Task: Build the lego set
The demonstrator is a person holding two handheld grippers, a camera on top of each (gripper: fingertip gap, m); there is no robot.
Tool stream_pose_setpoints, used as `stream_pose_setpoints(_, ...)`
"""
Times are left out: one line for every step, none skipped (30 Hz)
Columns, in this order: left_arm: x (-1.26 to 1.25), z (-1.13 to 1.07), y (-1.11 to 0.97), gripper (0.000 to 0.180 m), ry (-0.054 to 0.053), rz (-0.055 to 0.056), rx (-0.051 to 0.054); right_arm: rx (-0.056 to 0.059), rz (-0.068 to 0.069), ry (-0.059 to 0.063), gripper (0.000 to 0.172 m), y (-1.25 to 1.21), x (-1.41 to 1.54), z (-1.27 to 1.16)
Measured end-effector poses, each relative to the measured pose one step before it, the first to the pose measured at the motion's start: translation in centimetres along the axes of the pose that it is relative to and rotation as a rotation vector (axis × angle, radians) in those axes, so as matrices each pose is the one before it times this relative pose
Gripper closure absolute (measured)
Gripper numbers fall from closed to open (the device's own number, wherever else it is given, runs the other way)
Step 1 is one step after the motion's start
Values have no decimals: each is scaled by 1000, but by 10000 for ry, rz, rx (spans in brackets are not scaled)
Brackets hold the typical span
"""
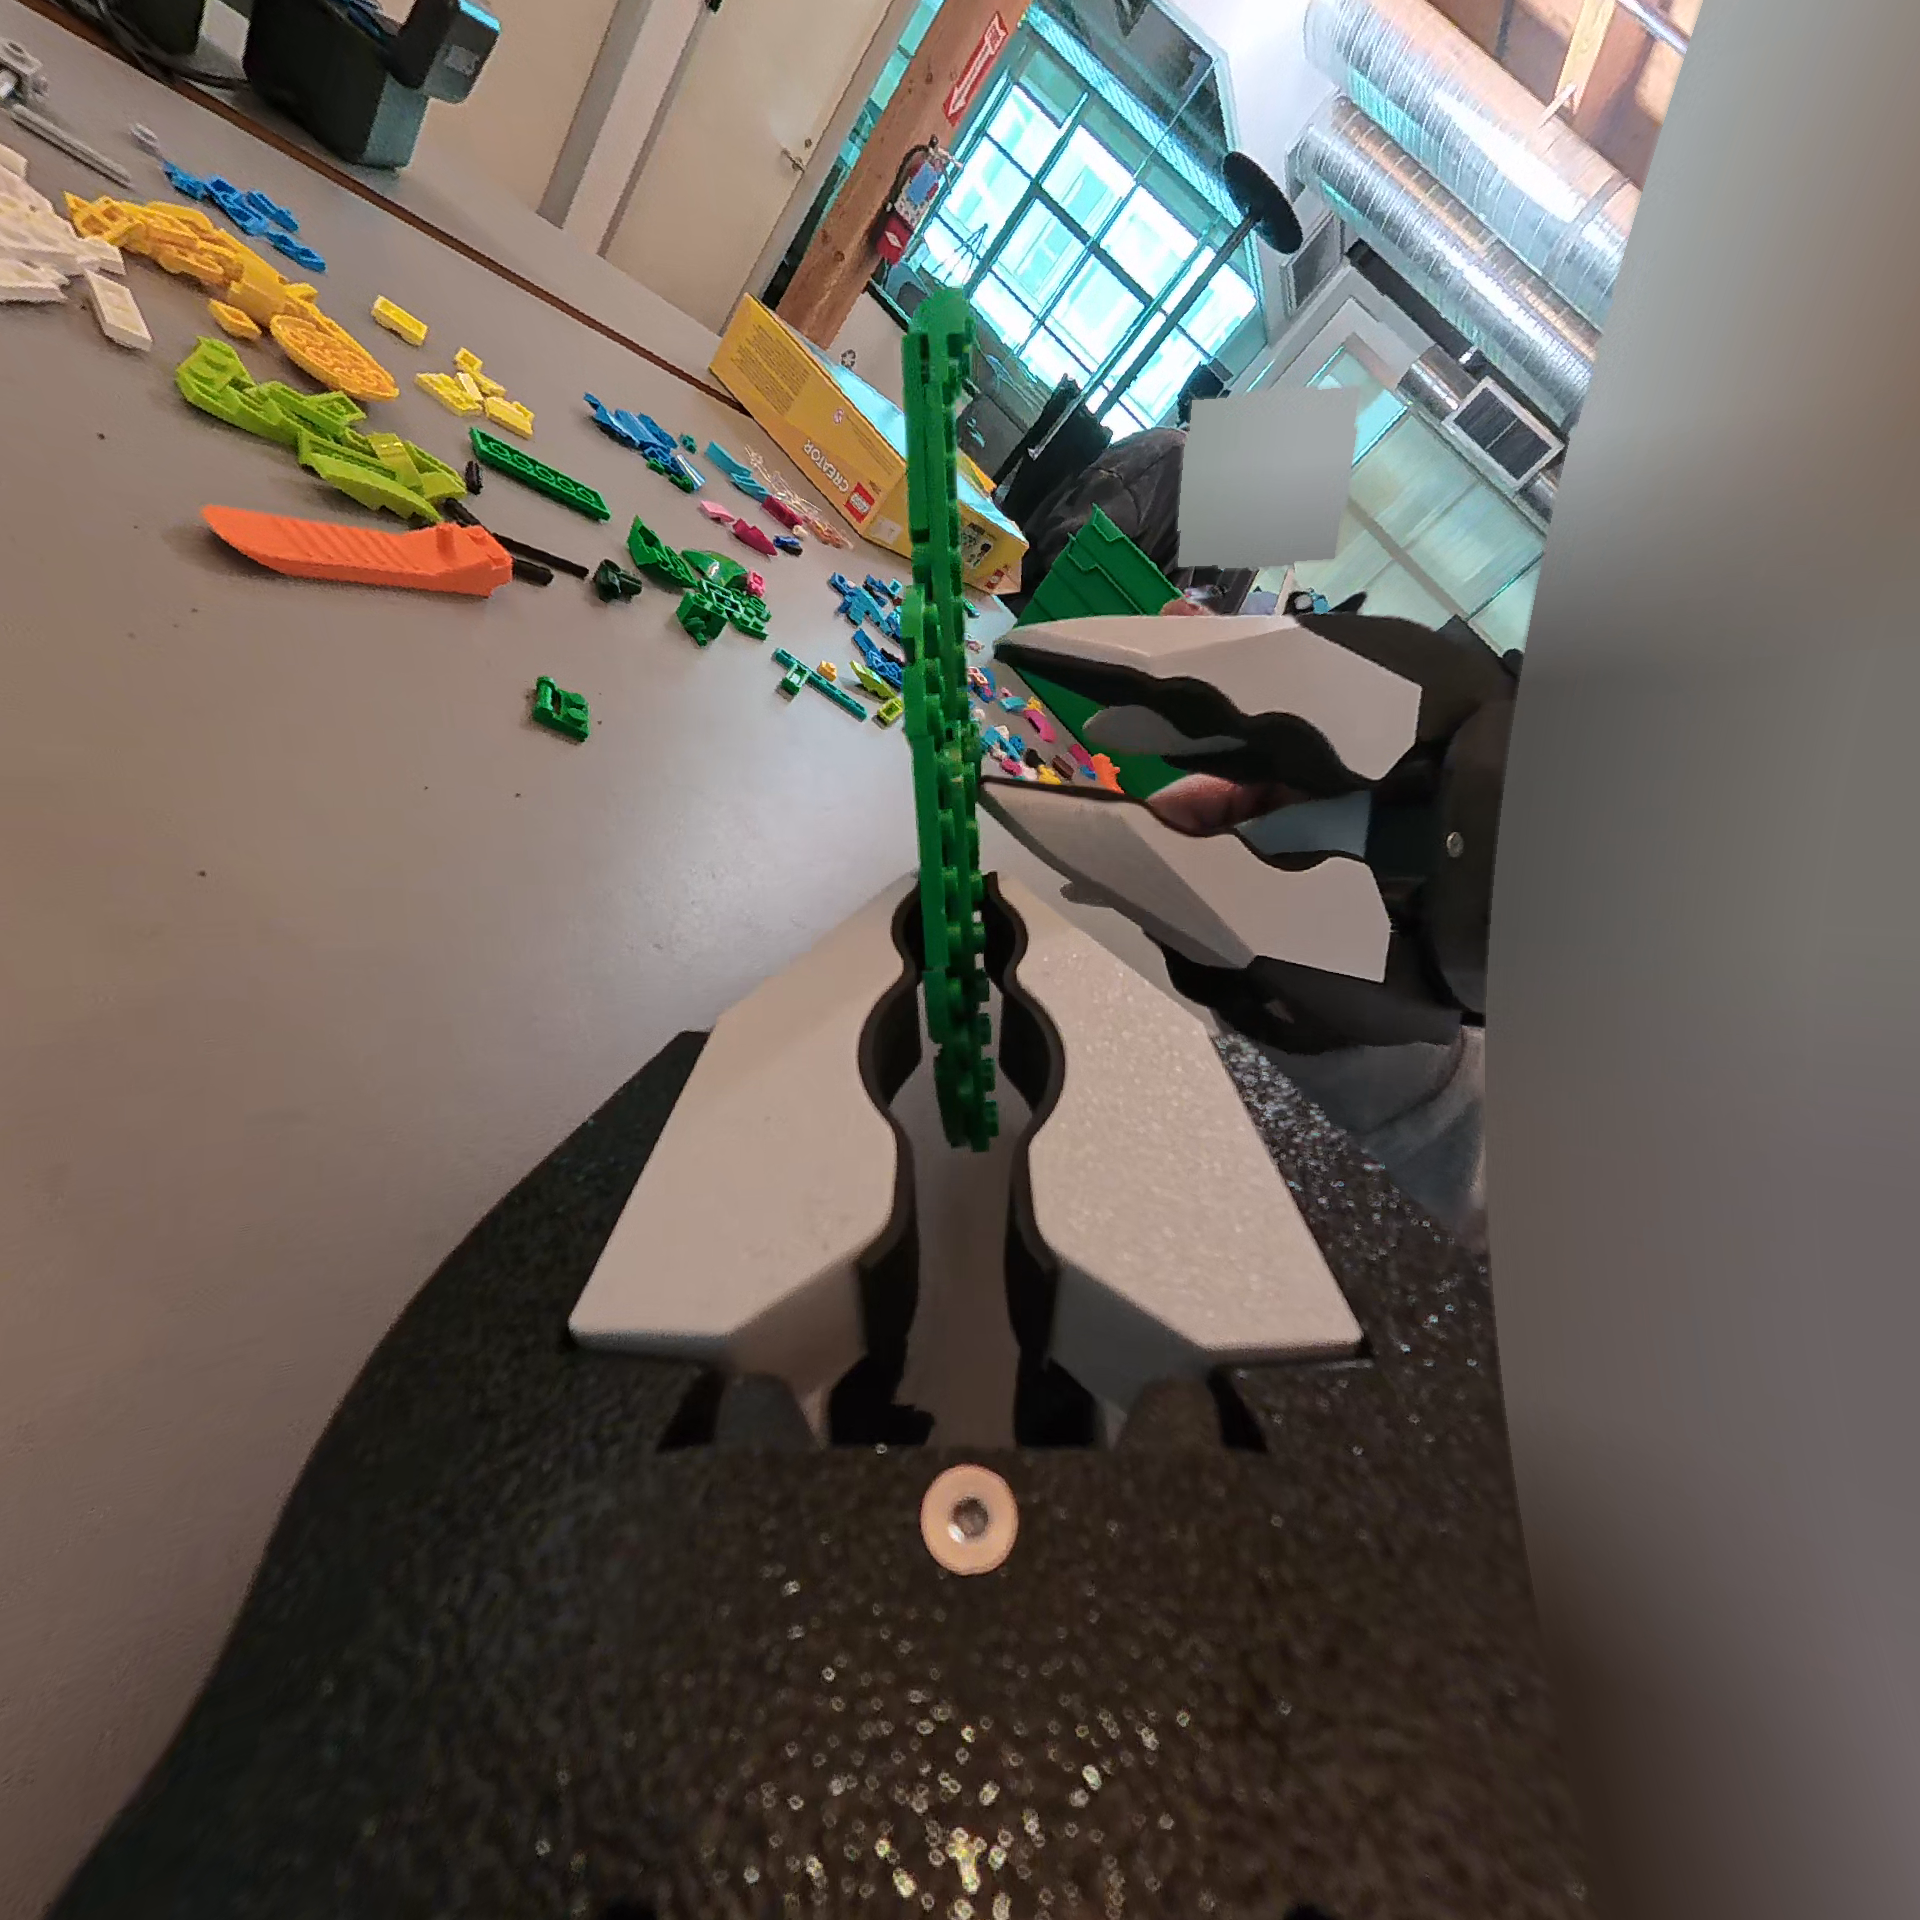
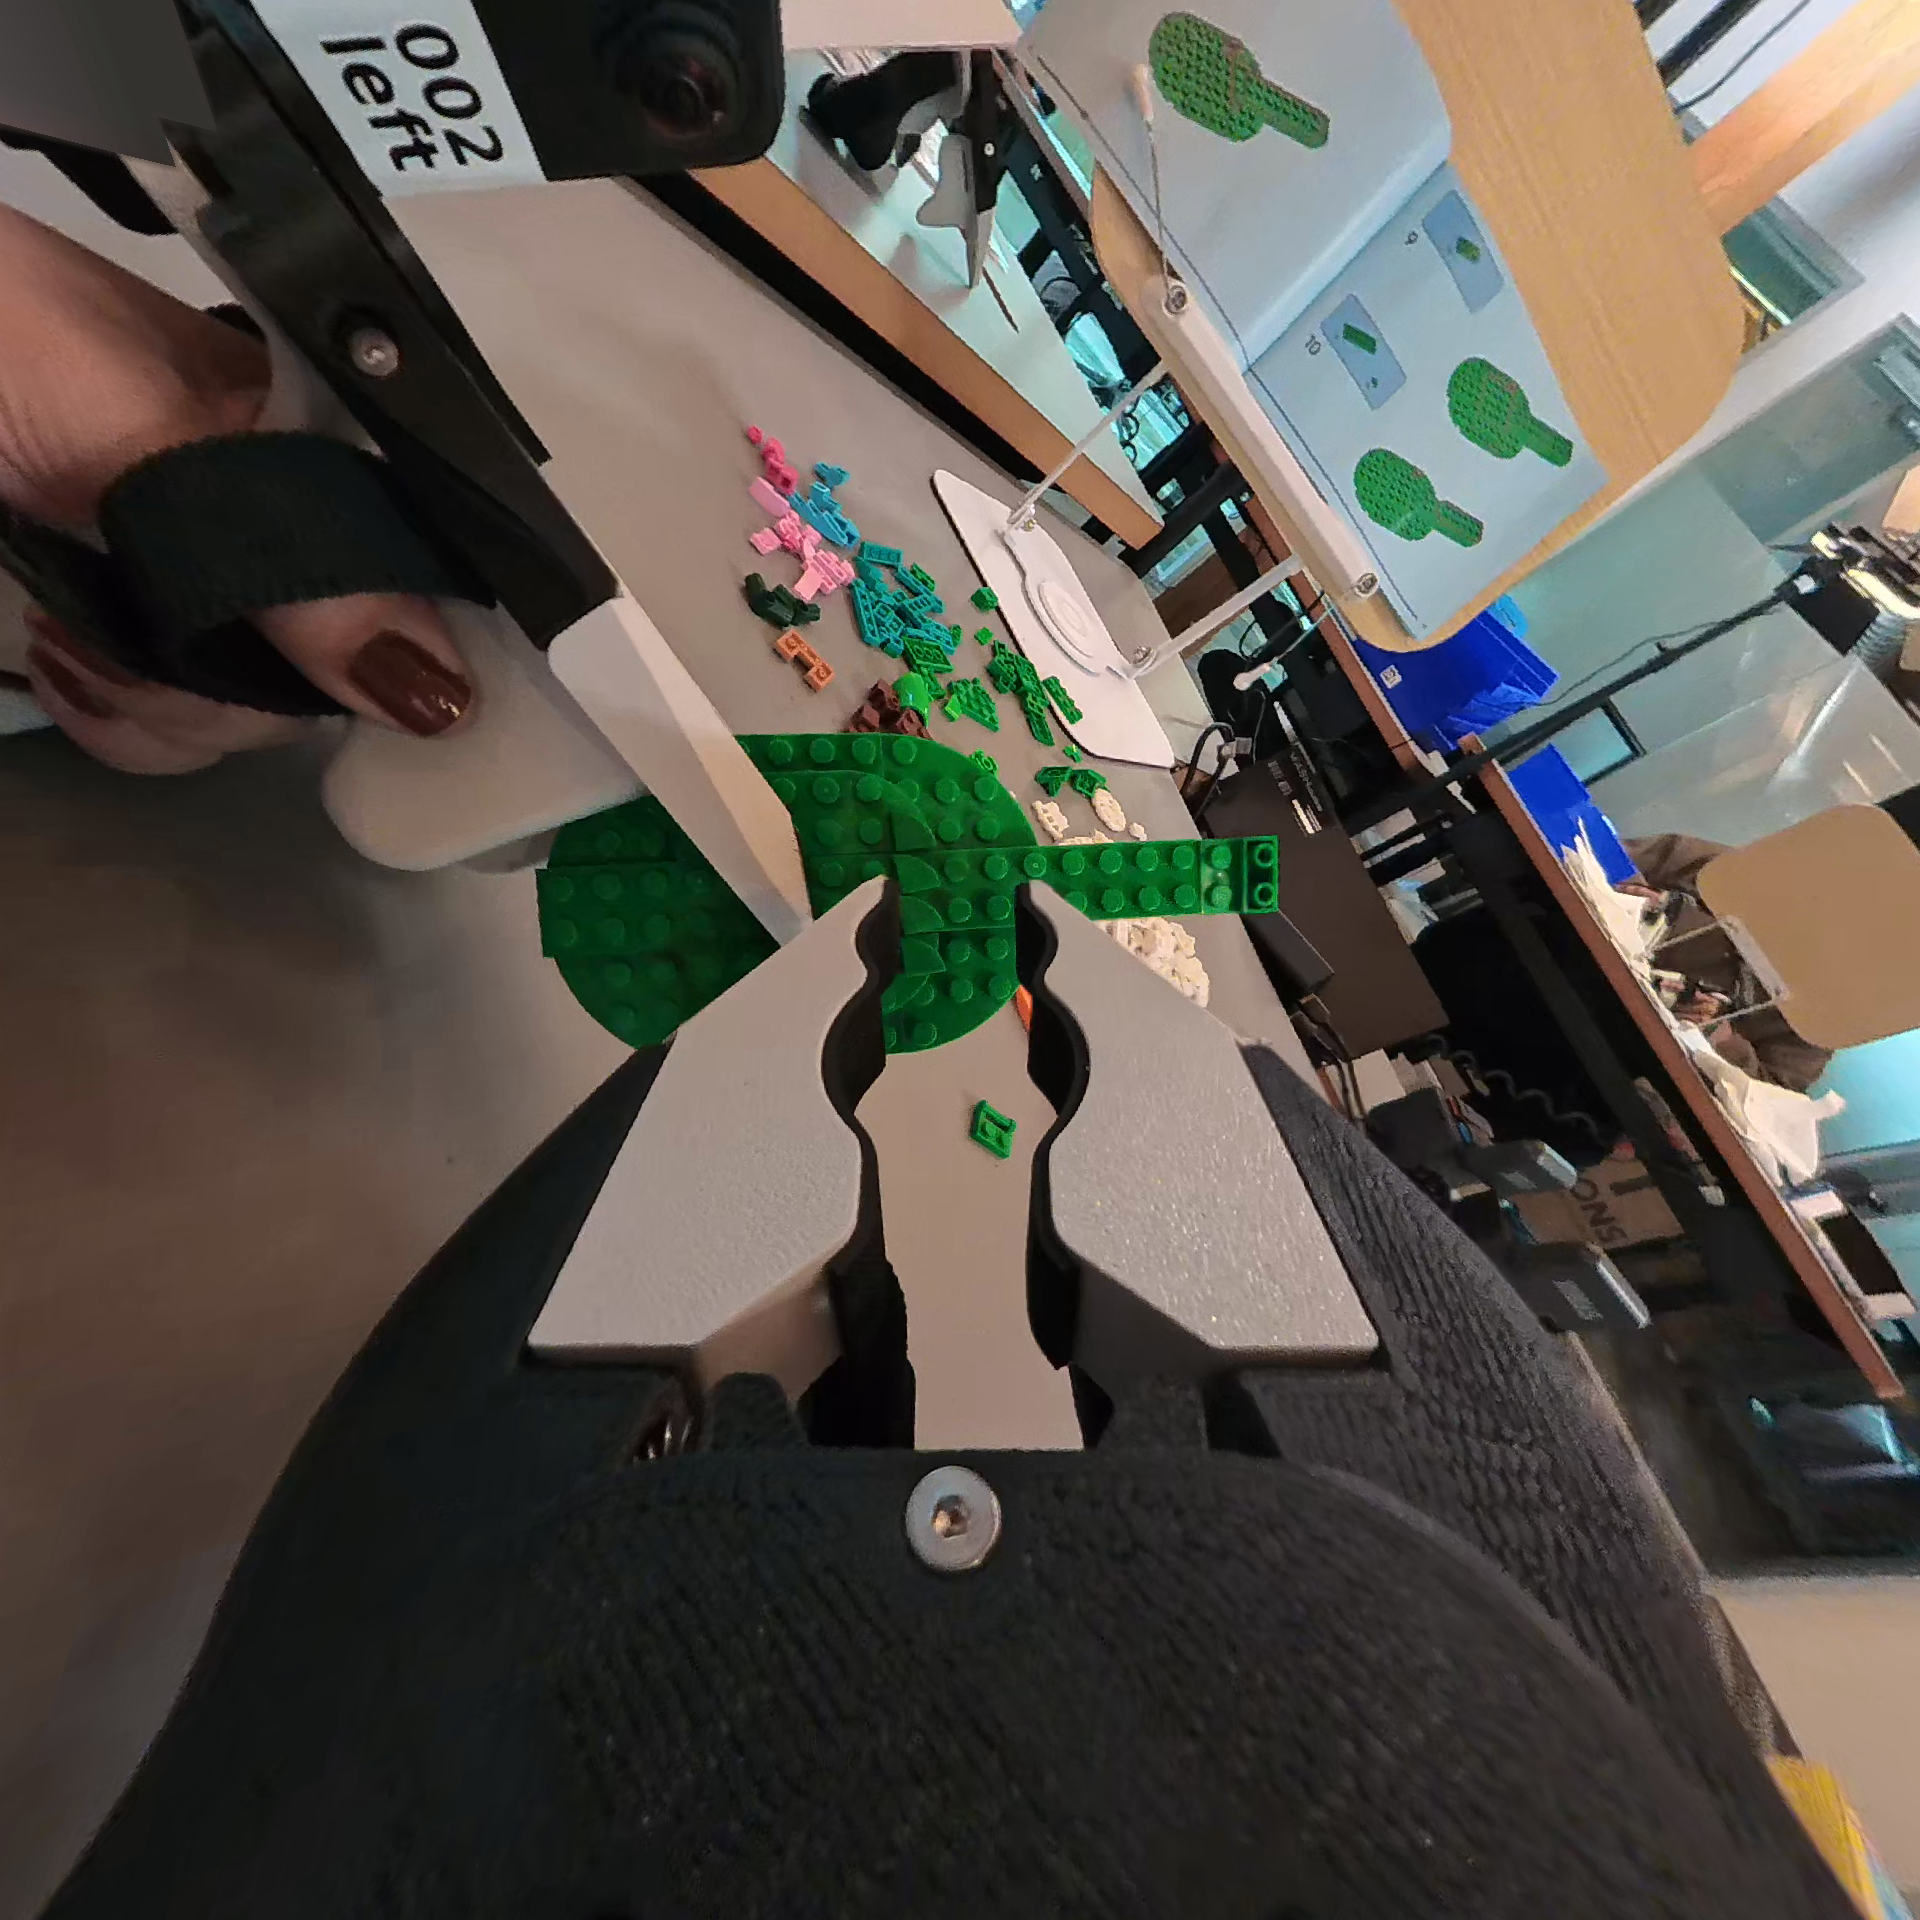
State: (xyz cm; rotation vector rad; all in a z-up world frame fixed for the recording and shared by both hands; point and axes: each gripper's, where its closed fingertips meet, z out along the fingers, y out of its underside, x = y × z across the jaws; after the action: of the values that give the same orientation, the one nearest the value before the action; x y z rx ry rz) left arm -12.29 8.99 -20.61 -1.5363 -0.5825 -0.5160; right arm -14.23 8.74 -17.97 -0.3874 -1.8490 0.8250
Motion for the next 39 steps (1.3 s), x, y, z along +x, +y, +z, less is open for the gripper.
stream_pose_setpoints(-46, -16, -43, 175, -21, -19, 33, -13, 47, 90, 152, -9, -12, 65)
stream_pose_setpoints(-43, -27, -39, 175, -16, -13, 30, -9, 38, 82, 152, -1, -10, 50)
stream_pose_setpoints(-47, -10, -23, 175, -25, -16, 13, -27, 41, 53, 153, 33, -39, 52)
stream_pose_setpoints(-51, 3, 0, 175, -27, -22, 2, -38, 60, 55, 153, 37, 10, 40)
stream_pose_setpoints(-40, -10, -13, 175, -15, -15, 11, -33, 94, 35, 153, 18, 18, 41)
stream_pose_setpoints(-21, -13, -34, 175, -14, -1, 24, -36, 99, 32, 153, 0, 46, 36)
stream_pose_setpoints(-18, -16, -27, 175, -12, -2, 19, -41, 91, 30, 152, -1, 42, 35)
stream_pose_setpoints(-25, -6, -25, 175, -12, -10, 19, -32, 83, 31, 152, 14, 31, 36)
stream_pose_setpoints(-29, -16, -33, 175, -16, -4, 19, -18, 73, 35, 152, -7, 10, 39)
stream_pose_setpoints(-43, -13, -31, 175, -25, -12, 23, -18, 32, 27, 152, 15, -39, 43)
stream_pose_setpoints(-79, -13, -11, 175, -35, -31, 6, -3, -79, -37, 153, 1, -108, 44)
stream_pose_setpoints(-43, -5, 3, 176, -10, -39, 1, 45, -232, -67, 155, -23, -105, -18)
stream_pose_setpoints(-29, 1, 2, 176, 2, -25, -4, 20, -171, -77, 155, 24, -12, -45)
stream_pose_setpoints(-10, -11, -41, 176, -1, -21, 25, -60, 11, -143, 155, 124, -23, -61)
stream_pose_setpoints(-31, -89, -165, 176, 7, -42, 109, -81, 82, -168, 153, 193, -14, -60)
stream_pose_setpoints(-1, -72, -95, 176, 50, -85, 56, -50, 73, -130, 151, 174, -10, -60)
stream_pose_setpoints(1, 10, 2, 176, 45, -82, -12, 25, 27, -118, 149, 35, -58, -49)
stream_pose_setpoints(-14, 32, 54, 176, -3, -11, -42, 47, 22, -10, 149, -39, 33, -34)
stream_pose_setpoints(64, 32, 54, 176, 5, 66, -31, 15, 7, 50, 149, -36, 73, -4)
stream_pose_setpoints(68, 27, 79, 176, 1, 84, -35, -5, -32, 4, 149, -21, -21, 23)
stream_pose_setpoints(34, 25, 54, 176, 3, 43, -30, -6, -41, 51, 149, 1, 51, 9)
stream_pose_setpoints(-11, 3, -6, 176, 6, -23, 1, 8, -26, 83, 150, 1, 113, -7)
stream_pose_setpoints(40, -5, 11, 176, 46, -36, -11, -4, -17, 55, 150, 20, 114, -16)
stream_pose_setpoints(4, 18, 27, 176, 10, -2, -19, -20, -6, -10, 150, 50, 17, -6)
stream_pose_setpoints(2, 10, 21, 176, -14, 23, -11, -7, -4, -16, 150, 3, 5, -4)
stream_pose_setpoints(10, 1, 28, 176, -4, 19, -11, -20, -75, -4, 150, 19, 3, -26)
stream_pose_setpoints(14, 32, 54, 176, 1, 6, -39, -46, -129, -7, 150, 32, -12, -31)
stream_pose_setpoints(-9, 38, 88, 175, -10, 10, -58, -69, -154, -7, 149, 63, -7, -41)
stream_pose_setpoints(1, 45, 86, 175, -21, 35, -59, -61, -117, 5, 147, 39, 41, -50)
stream_pose_setpoints(44, 29, 62, 175, -12, 70, -35, -18, -51, -19, 147, -24, 45, -59)
stream_pose_setpoints(80, 6, 28, 175, 13, 65, -11, 5, -5, -32, 146, -38, 44, -68)
stream_pose_setpoints(72, 13, 34, 175, 19, 40, -19, -2, 39, -21, 145, -17, 59, -56)
stream_pose_setpoints(46, 8, 21, 175, 10, 28, -13, 9, 63, -27, 145, -6, 24, -34)
stream_pose_setpoints(20, 6, 8, 175, -3, 17, -3, 17, 46, -13, 145, 0, -2, -1)
stream_pose_setpoints(-16, 0, 6, 175, -12, 11, 0, 19, 19, 5, 145, -13, -20, 19)
stream_pose_setpoints(-8, -6, -8, 175, -6, 0, 6, 19, -4, 7, 146, -29, -35, 14)
stream_pose_setpoints(-14, -19, -19, 175, -3, -9, 15, 14, -21, 20, 147, -24, -30, 23)
stream_pose_setpoints(-8, -5, -12, 175, -14, 3, 8, 9, -13, 6, 147, -22, -30, 19)
stream_pose_setpoints(-5, -7, 3, 175, 0, -3, 4, 18, -9, -2, 148, -14, -32, 6)
